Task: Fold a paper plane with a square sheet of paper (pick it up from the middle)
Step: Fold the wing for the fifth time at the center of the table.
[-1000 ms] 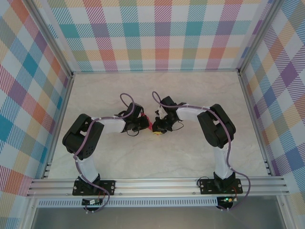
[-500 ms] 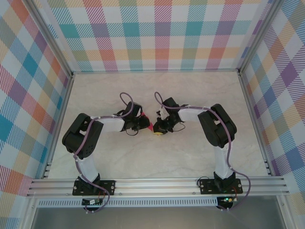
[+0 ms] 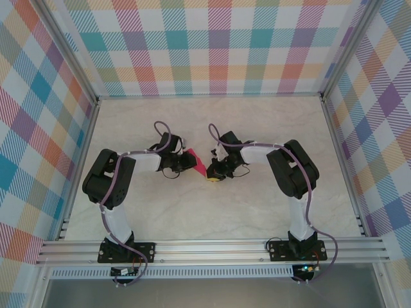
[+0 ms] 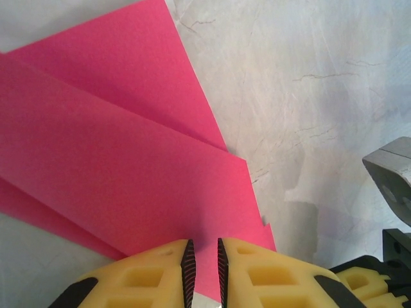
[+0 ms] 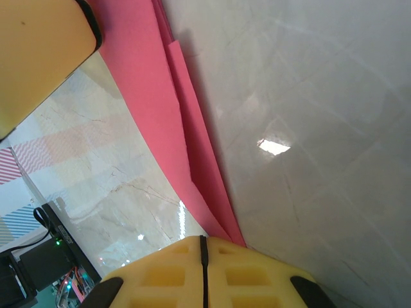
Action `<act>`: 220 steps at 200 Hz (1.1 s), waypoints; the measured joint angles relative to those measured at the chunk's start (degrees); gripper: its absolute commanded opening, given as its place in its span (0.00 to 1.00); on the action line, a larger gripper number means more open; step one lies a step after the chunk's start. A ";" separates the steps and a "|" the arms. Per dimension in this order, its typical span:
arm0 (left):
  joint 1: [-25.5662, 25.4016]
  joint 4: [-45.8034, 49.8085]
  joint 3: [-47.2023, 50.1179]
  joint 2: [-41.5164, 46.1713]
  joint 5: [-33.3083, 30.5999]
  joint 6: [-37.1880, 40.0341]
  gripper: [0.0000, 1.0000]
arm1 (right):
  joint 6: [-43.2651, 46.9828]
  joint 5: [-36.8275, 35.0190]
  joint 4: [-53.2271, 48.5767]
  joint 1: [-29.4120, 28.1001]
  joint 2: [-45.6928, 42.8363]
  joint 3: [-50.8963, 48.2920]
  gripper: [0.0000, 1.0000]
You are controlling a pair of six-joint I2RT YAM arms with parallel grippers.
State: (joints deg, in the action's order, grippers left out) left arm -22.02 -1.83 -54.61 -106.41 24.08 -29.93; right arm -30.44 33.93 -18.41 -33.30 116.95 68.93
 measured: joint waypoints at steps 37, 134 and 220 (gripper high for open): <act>1.27 3.30 -2.62 -1.62 2.60 1.46 0.21 | 0.00 0.02 0.07 0.04 0.00 -0.09 0.07; 6.12 6.23 -7.58 -3.65 -2.95 5.60 0.20 | -0.02 0.46 0.59 0.20 0.00 -0.37 0.07; 8.74 7.13 -7.58 1.68 -10.69 5.25 0.22 | -0.22 0.68 0.87 0.24 -0.04 -0.55 0.07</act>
State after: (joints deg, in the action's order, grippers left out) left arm -13.28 5.30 -62.19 -104.73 13.39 -24.69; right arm -30.65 34.61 -17.54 -33.06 116.90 68.38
